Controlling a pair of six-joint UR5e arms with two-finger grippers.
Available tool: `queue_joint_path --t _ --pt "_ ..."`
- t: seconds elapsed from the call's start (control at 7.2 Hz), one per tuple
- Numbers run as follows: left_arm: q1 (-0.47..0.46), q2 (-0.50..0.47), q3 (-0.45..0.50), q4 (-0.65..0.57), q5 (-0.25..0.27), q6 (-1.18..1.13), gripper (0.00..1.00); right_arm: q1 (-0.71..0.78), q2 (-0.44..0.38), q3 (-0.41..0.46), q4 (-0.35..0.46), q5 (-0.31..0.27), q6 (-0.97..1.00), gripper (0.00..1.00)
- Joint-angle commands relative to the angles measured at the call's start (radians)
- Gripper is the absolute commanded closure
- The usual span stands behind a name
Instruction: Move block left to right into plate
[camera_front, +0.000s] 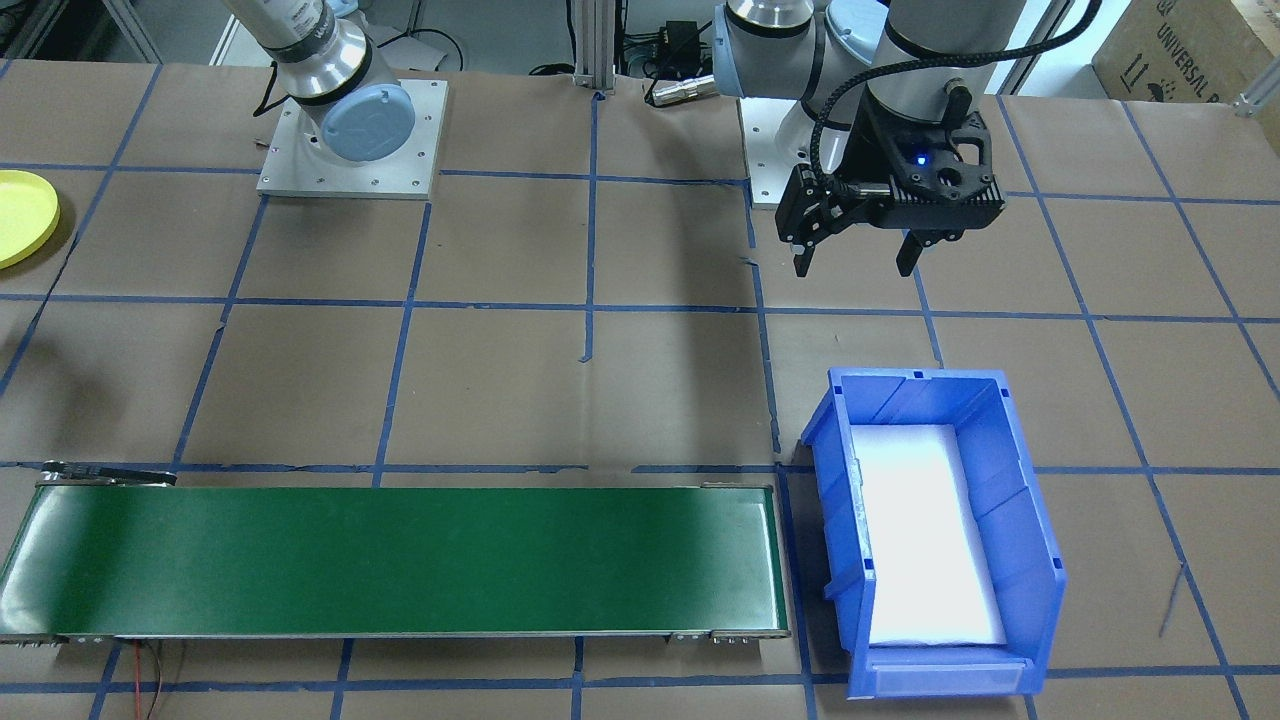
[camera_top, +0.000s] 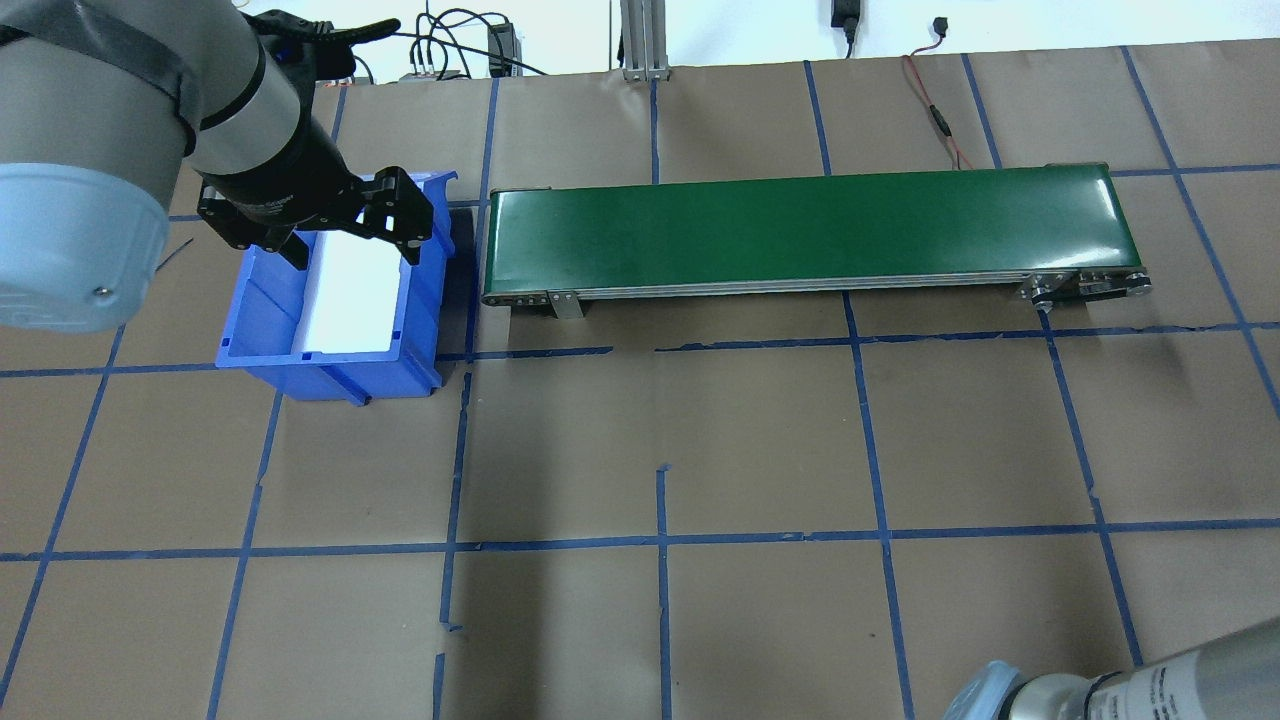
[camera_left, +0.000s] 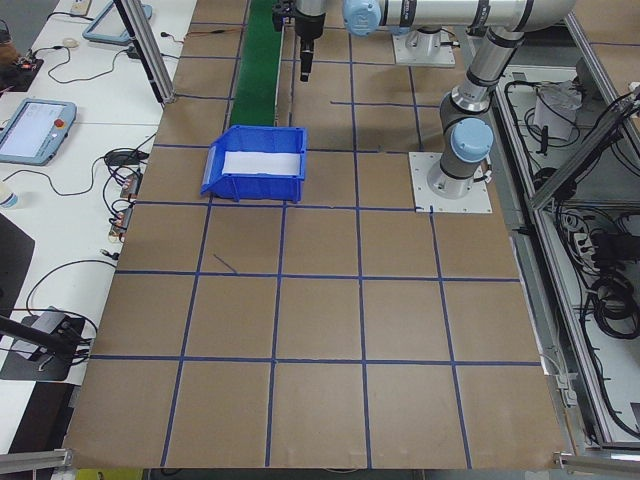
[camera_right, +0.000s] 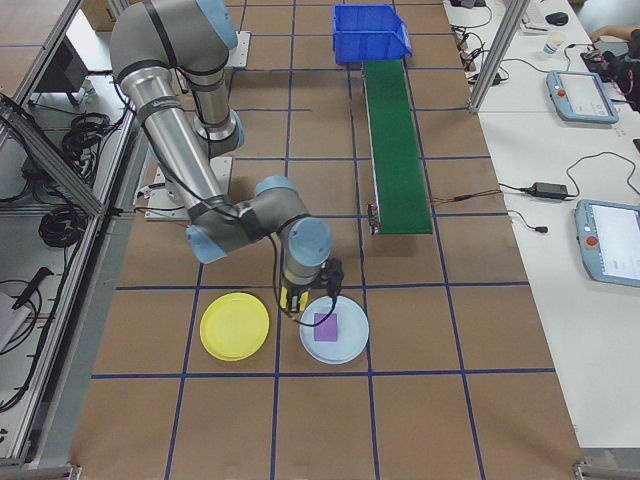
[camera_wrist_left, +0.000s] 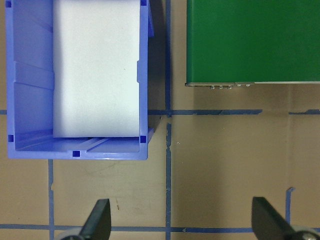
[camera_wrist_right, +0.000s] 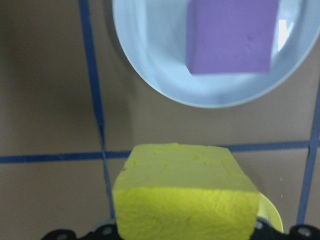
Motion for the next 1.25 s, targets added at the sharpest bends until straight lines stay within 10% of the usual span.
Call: queue_joint_path --t 0.0,0.42,0.69,1.11 --pt "0.000 0.000 -0.001 0.000 0.000 0.000 0.00 -0.221 -0.001 0.128 -0.083 0.003 -0.151 0.70" --pt "0.017 0.000 0.010 0.003 0.006 0.000 0.00 -0.243 -0.016 0.192 -0.231 -0.003 -0.219 0.64" --pt "0.076 0.000 0.022 0.005 0.008 0.002 0.00 -0.243 -0.011 0.203 -0.230 0.054 -0.216 0.01" --pt "0.100 0.000 0.017 0.003 -0.002 0.000 0.00 -0.243 -0.007 0.206 -0.231 0.065 -0.218 0.00"
